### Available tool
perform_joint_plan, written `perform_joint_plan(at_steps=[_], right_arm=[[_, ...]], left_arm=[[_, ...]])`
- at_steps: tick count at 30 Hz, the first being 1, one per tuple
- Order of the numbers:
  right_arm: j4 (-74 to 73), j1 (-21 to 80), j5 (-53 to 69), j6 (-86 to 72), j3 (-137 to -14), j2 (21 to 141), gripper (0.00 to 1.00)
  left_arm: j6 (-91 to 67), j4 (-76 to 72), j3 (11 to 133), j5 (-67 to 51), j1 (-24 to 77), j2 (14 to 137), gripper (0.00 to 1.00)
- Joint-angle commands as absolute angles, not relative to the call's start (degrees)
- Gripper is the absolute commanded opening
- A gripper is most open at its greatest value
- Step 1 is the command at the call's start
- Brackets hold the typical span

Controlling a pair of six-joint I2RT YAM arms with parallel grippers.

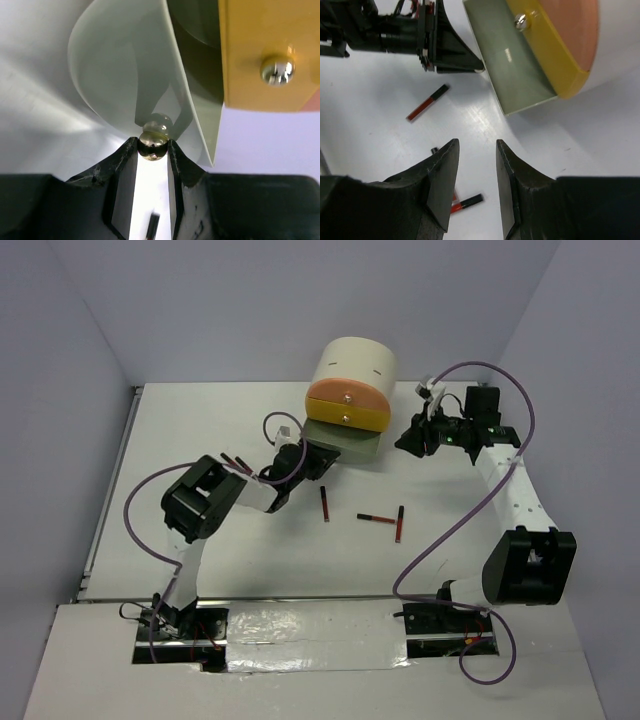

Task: Organize the makeup

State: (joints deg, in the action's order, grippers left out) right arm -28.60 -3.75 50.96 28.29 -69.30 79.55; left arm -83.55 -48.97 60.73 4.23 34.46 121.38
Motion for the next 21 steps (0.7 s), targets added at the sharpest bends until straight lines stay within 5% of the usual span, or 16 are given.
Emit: perform_joint_plan(at_steps=[1,5,11,21], right_arm=[[-39.1,-3.0,54.2,37.8,-69.7,78.7,0.43],[-46.9,-0.4,52.0,46.5,-67.4,79.4,0.53],[-39.3,7.6,40.1,44.4,-58.3,75.9,0.68],[-32.3,17.7,24.4,41.7,-52.3,78.4,0.68]], left_arm=[[-80.4,-51.8,56.1,3.9,35.2,115.6,0.21],[-77.4,-50.2,53.3,3.0,35.5,111.8,0.31],[-73.6,-45.4,52.3,2.1,35.7,108.1,0.66],[-68.0,-38.6,45.5,3.9,35.7,96.7,0.71]])
